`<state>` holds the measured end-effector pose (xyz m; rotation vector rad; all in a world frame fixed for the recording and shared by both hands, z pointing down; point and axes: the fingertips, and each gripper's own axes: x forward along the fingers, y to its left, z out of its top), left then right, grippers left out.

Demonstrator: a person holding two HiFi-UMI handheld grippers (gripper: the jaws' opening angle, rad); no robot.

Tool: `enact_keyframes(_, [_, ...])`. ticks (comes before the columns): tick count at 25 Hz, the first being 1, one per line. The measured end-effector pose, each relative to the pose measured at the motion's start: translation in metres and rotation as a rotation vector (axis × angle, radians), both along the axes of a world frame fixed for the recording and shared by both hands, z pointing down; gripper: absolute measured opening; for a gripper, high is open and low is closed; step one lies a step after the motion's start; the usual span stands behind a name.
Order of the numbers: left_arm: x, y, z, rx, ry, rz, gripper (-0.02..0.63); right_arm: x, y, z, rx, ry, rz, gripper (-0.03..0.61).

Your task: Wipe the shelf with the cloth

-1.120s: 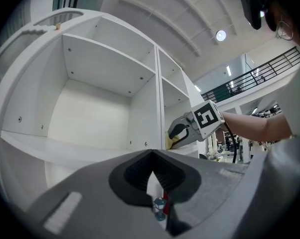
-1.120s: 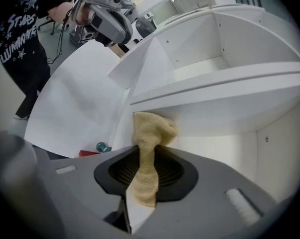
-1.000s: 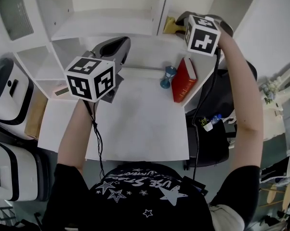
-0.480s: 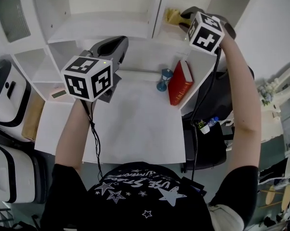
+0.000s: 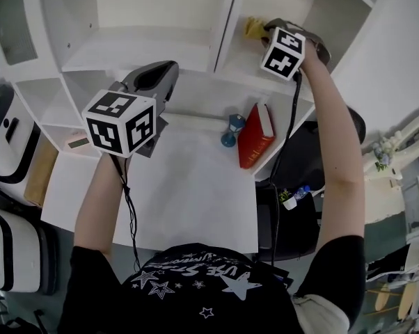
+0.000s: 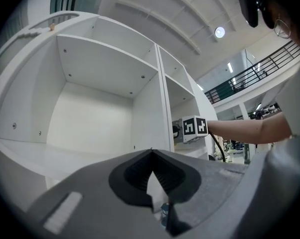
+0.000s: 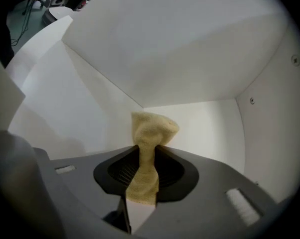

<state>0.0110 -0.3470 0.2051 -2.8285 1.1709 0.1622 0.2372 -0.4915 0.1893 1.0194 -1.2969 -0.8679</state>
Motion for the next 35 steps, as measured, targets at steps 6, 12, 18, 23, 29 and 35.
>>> enact_keyframes(6, [-0.009,-0.014,0.001,-0.005,0.017,-0.048,0.0,0.015,-0.041,0.017,-0.04,0.031,0.015,0.121])
enact_keyframes(12, [-0.012,-0.025,0.004,-0.019,0.019,-0.079,0.0,0.021,-0.064,0.028,-0.089,0.03,0.019,0.121])
enact_keyframes(18, [-0.013,-0.029,0.011,-0.035,0.021,-0.089,0.0,0.022,-0.068,0.035,-0.105,0.039,0.023,0.121])
enact_keyframes(23, [-0.015,-0.025,0.003,-0.021,0.029,-0.088,0.0,0.021,-0.06,0.037,-0.132,0.02,0.033,0.12])
enact_keyframes(29, [-0.019,-0.02,0.003,-0.017,0.025,-0.089,0.0,0.023,-0.043,0.04,-0.17,0.009,0.05,0.118])
enact_keyframes(35, [-0.018,-0.009,0.003,-0.015,0.024,-0.07,0.0,0.02,-0.011,0.039,-0.21,0.026,0.067,0.118])
